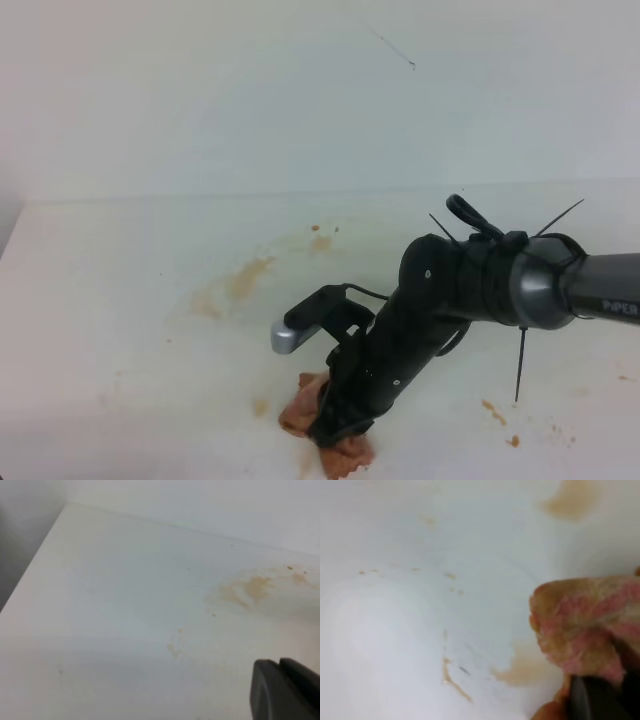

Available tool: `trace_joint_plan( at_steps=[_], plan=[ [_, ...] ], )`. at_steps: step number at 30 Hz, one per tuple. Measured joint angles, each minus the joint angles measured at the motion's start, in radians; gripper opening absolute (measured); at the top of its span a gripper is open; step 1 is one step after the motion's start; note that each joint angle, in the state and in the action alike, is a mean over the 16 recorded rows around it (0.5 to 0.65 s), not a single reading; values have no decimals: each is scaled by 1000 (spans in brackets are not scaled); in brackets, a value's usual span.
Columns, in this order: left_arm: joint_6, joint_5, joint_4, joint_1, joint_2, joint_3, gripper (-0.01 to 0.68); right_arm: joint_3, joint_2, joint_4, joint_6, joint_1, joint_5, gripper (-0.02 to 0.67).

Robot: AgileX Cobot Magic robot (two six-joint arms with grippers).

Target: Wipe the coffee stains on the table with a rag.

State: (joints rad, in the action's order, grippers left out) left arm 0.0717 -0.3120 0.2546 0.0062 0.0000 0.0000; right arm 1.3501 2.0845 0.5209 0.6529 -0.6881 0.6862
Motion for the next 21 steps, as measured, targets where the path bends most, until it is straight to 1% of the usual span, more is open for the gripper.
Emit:
trace_joint_plan(
  at_steps=[4, 8, 12, 15, 21],
  plan=[
    [0, 0, 0, 0, 0, 0, -3, -2, -38, 68, 49, 0, -9, 36],
    [0, 0, 0, 0, 0, 0, -3, -4, -103, 78, 54, 13, -30, 36],
    [0, 0, 0, 0, 0, 0, -3, -19, -190, 20, 5, 44, -58, 36],
    [0, 1, 0, 0, -2, 2, -3, -51, -264, -39, -49, 85, -82, 34],
    [0, 1, 0, 0, -2, 2, -3, -176, -390, -152, -156, 191, -131, 34]
  ],
)
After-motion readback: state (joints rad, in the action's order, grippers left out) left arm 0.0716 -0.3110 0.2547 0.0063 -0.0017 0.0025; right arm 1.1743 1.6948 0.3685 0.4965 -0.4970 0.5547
